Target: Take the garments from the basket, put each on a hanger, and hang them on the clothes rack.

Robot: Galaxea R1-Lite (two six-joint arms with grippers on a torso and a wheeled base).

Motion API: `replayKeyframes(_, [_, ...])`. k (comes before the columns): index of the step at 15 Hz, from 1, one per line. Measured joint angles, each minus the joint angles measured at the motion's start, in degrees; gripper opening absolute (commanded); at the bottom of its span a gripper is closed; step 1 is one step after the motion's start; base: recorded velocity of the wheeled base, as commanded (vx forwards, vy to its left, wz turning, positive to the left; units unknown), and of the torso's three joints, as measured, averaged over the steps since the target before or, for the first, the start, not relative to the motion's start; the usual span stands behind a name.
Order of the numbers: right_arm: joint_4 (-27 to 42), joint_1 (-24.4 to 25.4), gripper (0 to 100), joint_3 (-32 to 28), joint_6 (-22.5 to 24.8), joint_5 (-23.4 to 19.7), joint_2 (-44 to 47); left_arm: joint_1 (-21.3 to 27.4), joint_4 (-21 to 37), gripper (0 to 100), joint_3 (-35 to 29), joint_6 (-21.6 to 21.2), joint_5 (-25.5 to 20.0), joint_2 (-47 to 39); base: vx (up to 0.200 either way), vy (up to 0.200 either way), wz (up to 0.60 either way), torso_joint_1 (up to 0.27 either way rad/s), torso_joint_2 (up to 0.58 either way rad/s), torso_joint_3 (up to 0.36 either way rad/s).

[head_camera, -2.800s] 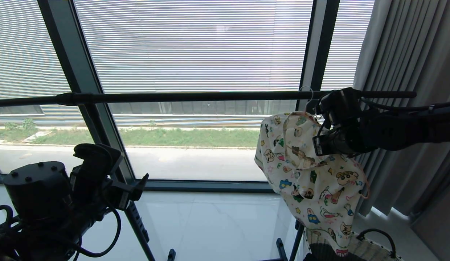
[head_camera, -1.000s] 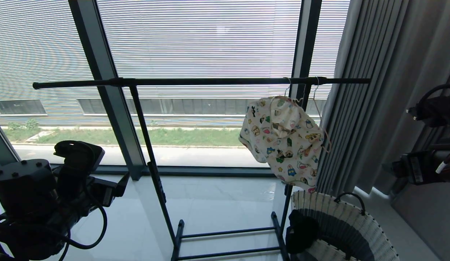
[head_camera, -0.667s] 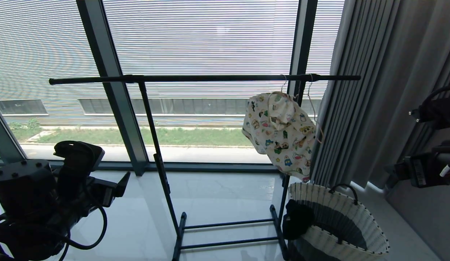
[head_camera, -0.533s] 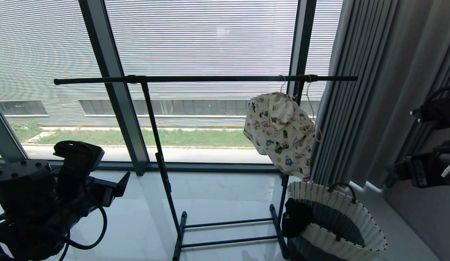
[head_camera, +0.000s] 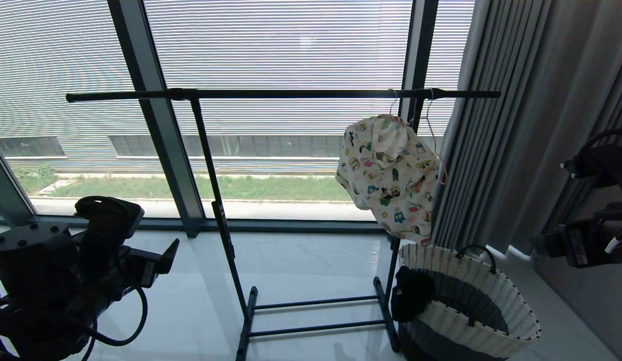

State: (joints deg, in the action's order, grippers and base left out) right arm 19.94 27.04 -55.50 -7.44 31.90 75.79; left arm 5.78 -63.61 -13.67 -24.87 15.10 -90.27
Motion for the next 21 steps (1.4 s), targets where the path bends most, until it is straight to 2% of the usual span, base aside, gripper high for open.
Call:
replayKeyframes(5, [-0.18, 0.05, 100, 5.67, -0.02, -0.10, 0.04, -1.71, 0.02, 100, 1.43, -0.04, 0.00, -0.11, 0.000, 0.000, 0.00, -0.223, 0.51, 0.282])
replayKeyframes(10, [-2.13, 0.07, 100, 8.77, 0.11, -0.07, 0.20, -2.36, 0.02, 100, 1.57, -0.15, 0.00, -0.11, 0.000, 0.000, 0.00, -0.200, 0.49, 0.284])
replayKeyframes(21, [-2.49, 1.13, 100, 10.44, 1.63, 0.09, 0.28, -2.08, 0.02, 100, 1.62, -0.52, -0.02, 0.00, 0.000, 0.000, 0.00, -0.156, 0.46, 0.301])
